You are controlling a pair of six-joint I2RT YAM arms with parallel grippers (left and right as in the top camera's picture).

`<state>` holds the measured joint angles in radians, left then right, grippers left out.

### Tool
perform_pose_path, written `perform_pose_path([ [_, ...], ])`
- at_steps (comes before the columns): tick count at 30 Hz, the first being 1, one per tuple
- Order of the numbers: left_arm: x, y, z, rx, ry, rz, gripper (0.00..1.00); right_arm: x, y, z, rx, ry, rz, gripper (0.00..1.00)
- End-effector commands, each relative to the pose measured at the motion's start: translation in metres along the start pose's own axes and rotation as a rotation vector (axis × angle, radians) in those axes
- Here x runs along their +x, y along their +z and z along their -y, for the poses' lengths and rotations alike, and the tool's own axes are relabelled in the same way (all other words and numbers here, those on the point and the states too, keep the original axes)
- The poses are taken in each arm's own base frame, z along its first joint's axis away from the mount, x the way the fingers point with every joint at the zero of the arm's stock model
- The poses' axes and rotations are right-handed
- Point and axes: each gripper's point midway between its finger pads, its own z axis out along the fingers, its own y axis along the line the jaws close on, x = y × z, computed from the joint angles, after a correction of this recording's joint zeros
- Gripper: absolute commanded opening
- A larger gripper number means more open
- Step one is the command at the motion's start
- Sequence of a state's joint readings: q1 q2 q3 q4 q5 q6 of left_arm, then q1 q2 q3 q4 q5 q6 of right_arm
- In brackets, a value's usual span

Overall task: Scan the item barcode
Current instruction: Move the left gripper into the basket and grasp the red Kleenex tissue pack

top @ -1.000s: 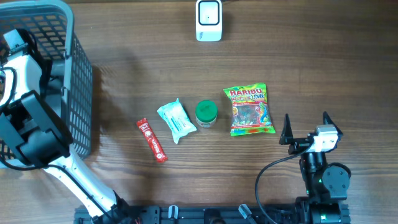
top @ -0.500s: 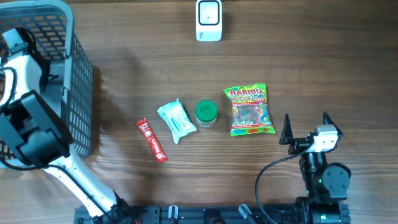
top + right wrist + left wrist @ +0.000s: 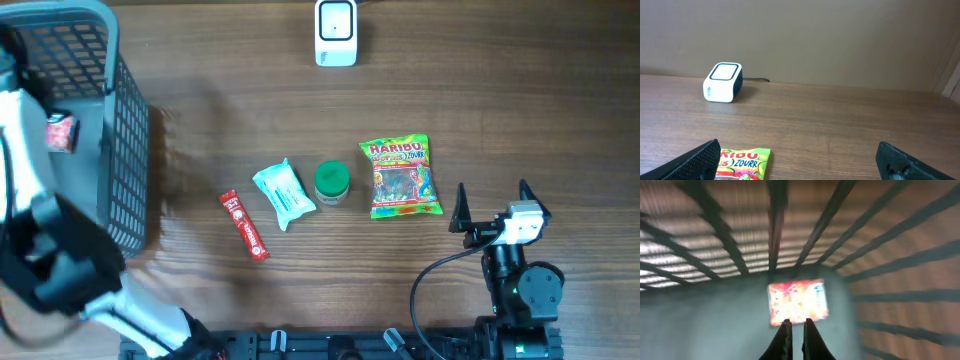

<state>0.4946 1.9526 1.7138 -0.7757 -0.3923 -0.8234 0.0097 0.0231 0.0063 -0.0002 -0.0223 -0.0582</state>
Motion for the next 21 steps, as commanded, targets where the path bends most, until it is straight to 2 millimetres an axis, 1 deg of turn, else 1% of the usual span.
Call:
perform_pose_path([
  [1, -0.036, -0.085, 0.005, 0.13, -0.043, 0.088, 0.04, -0.001, 0.0, -0.002, -0.013, -0.014, 0.003, 1.0],
  [2, -0.04, -0.096, 0.003, 0.144, -0.049, 0.097, 0.04, -0.001, 0.0, -0.002, -0.013, -0.013, 0.003, 1.0],
  [4, -0.041, -0.107, -0.001, 0.151, -0.051, 0.096, 0.04, -0.001, 0.0, -0.002, -0.013, -0.014, 0.003, 1.0],
  [5, -0.039, -0.106, -0.004, 0.142, -0.052, 0.083, 0.26, -0.001, 0.0, -0.002, -0.013, -0.014, 0.003, 1.0],
  [6, -0.036, -0.102, -0.007, 0.127, -0.054, 0.072, 0.53, -0.001, 0.0, -0.002, -0.013, -0.014, 0.003, 1.0],
  [7, -0.032, -0.093, -0.01, 0.106, -0.053, 0.055, 0.77, -0.001, 0.0, -0.002, -0.013, -0.014, 0.003, 1.0],
  [8, -0.028, -0.086, -0.012, 0.089, -0.052, 0.044, 0.94, -0.001, 0.0, -0.002, -0.013, -0.013, 0.003, 1.0],
  [9, -0.02, -0.069, -0.018, 0.052, -0.049, 0.02, 0.98, -0.001, 0.0, -0.002, -0.013, -0.014, 0.003, 1.0],
  [10, -0.013, -0.052, -0.023, 0.019, -0.046, -0.001, 0.99, -0.001, 0.0, -0.002, -0.013, -0.014, 0.003, 1.0],
  [11, -0.005, -0.035, -0.027, -0.005, -0.041, -0.023, 0.99, -0.001, 0.0, -0.002, -0.013, -0.013, 0.003, 1.0],
  [15, 0.022, 0.015, -0.035, -0.062, -0.026, -0.09, 0.97, -0.001, 0.0, -0.002, -0.013, -0.014, 0.003, 1.0],
  [17, 0.033, 0.034, -0.033, -0.066, -0.013, -0.109, 0.97, -0.001, 0.0, -0.002, -0.013, -0.013, 0.003, 1.0],
  [18, 0.042, 0.047, -0.033, -0.072, -0.009, -0.126, 0.97, -0.001, 0.0, -0.002, -0.013, -0.014, 0.003, 1.0],
  [21, 0.053, 0.065, -0.033, -0.078, -0.004, -0.146, 0.97, -0.001, 0.0, -0.002, -0.013, -0.014, 0.003, 1.0],
])
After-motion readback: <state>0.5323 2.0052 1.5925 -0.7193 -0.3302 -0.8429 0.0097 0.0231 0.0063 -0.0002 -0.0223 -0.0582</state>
